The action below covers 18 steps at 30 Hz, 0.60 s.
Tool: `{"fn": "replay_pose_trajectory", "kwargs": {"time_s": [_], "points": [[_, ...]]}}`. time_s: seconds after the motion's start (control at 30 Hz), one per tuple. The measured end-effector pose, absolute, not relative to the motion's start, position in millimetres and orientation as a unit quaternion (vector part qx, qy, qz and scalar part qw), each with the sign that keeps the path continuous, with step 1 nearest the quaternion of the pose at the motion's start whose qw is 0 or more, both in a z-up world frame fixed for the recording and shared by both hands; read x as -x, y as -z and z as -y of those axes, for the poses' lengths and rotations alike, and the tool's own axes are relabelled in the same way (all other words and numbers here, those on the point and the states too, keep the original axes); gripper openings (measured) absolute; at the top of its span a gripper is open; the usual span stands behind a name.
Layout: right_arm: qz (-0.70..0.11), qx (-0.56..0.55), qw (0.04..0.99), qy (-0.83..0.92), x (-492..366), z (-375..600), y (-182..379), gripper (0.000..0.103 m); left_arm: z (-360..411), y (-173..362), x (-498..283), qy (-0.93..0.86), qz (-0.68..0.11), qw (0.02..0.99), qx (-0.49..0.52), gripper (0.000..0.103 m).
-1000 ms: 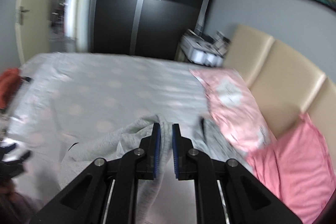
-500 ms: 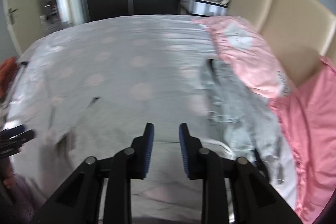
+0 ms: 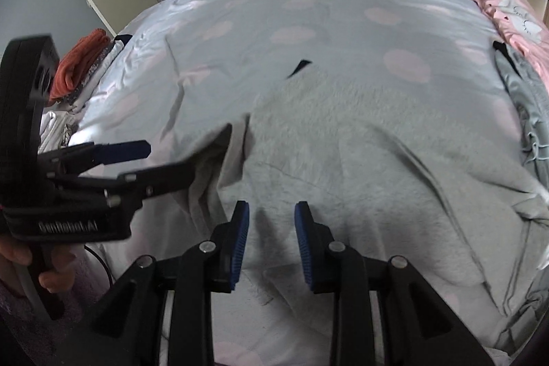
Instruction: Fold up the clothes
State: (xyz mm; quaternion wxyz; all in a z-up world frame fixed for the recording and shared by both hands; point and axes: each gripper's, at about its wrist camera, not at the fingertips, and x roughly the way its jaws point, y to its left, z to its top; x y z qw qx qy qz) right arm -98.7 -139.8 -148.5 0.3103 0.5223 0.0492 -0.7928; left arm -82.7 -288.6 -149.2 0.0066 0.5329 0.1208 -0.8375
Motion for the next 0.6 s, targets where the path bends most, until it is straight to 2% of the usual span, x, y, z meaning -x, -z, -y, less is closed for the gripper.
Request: {"fn": "replay_pose_trajectory", "kwargs": {"time_s": [0.1, 0.2, 0.37, 0.4, 0.43, 0.6], "points": [[-0.037, -0.534, 0.317, 0.783, 104, 142, 161, 0.029, 288, 159, 94, 0.832, -0.114, 0.013, -0.544, 0.079], [-0.025, -0.546, 0.323, 0.773, 110, 144, 174, 0.031, 291, 164, 98, 0.831, -0.101, 0.027, -0.547, 0.059], [-0.022, -0.554, 0.323, 0.767, 114, 147, 186, 0.029, 304, 171, 98, 0.826, -0.126, 0.042, -0.547, 0.039], [-0.02, -0.554, 0.317, 0.77, 115, 144, 186, 0.021, 306, 172, 98, 0.825, -0.132, 0.045, -0.547, 0.034], [-0.017, -0.553, 0.311, 0.773, 116, 141, 185, 0.008, 309, 173, 97, 0.825, -0.137, 0.047, -0.547, 0.028], [-0.004, -0.523, 0.276, 0.806, 113, 118, 166, 0.002, 318, 156, 86, 0.841, -0.151, 0.059, -0.516, 0.017]]}}
